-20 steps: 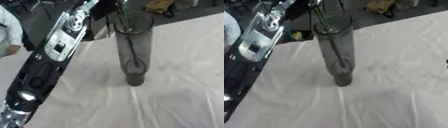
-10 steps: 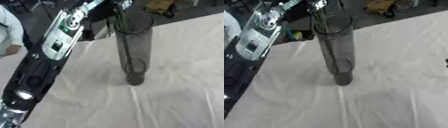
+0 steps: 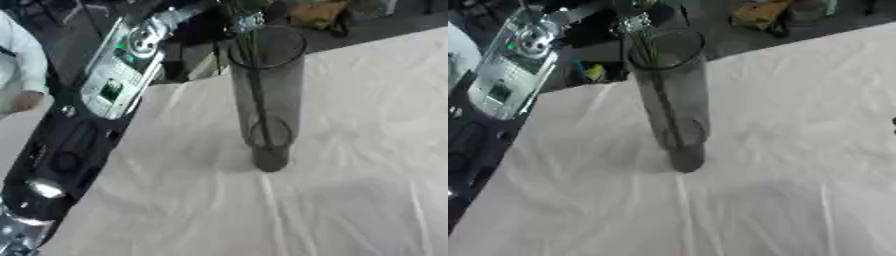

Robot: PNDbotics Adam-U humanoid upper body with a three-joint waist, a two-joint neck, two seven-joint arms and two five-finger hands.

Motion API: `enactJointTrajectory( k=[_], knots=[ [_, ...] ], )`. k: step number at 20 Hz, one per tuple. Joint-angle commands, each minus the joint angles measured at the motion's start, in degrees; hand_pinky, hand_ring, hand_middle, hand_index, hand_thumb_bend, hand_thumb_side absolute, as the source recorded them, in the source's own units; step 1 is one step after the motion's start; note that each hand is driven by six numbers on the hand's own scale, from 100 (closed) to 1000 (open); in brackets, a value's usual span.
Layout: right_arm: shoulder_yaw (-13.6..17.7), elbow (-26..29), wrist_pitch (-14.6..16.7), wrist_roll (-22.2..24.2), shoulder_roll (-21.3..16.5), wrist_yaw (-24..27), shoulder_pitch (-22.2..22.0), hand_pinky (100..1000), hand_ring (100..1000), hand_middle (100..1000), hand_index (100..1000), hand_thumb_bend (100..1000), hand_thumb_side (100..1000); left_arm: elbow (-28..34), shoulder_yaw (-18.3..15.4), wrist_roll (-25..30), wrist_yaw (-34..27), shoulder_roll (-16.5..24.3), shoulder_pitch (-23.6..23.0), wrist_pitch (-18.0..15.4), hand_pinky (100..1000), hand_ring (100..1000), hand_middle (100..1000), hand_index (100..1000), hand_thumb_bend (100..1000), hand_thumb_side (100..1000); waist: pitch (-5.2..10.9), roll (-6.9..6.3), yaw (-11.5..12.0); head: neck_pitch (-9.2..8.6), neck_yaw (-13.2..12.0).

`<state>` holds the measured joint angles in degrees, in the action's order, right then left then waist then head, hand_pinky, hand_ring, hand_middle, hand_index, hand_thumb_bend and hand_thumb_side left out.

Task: Arrange flowers into the vase.

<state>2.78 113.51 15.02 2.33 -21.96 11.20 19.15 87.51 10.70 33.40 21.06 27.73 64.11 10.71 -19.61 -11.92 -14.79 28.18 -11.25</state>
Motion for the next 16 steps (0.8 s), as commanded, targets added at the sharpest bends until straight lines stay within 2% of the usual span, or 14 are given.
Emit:
enactJointTrajectory(
  k=[1, 8, 12, 16],
  knots=[
    [0.23, 1.08, 0.15, -0.05, -1.11, 0.44, 0.39, 684, 541, 508, 764, 100, 1000, 1.89, -1.78, 2.0, 0.95, 2.28, 0.93, 0.64, 893, 904, 941, 1000, 743, 1000, 2.42, 0.77, 0.17, 0.09, -0.03],
    [0.16, 1.08, 0.01, 0.1, -1.17, 0.52, 0.21, 684, 542, 508, 764, 100, 1000, 3.01, -2.12, 5.74, 3.5, 3.17, 0.83, 1.55, 912, 913, 948, 1000, 785, 1000, 2.73, 0.89, 0.45, 0.36, 0.03],
    [0.18, 1.08, 0.0, 0.02, -1.19, 0.69, 0.19, 683, 542, 508, 764, 100, 1000, 2.29, -1.2, 8.77, 6.06, 3.85, 0.4, 2.03, 924, 921, 954, 1000, 810, 1000, 2.93, 0.94, 0.56, 0.45, 0.04],
    [0.15, 1.08, 0.0, 0.0, -1.17, 0.88, 0.27, 683, 543, 509, 764, 100, 1000, 1.28, -0.47, 11.82, 8.88, 3.74, 0.22, 1.27, 927, 925, 956, 1000, 798, 1000, 3.1, 0.98, 0.52, 0.37, -0.1]
  ],
)
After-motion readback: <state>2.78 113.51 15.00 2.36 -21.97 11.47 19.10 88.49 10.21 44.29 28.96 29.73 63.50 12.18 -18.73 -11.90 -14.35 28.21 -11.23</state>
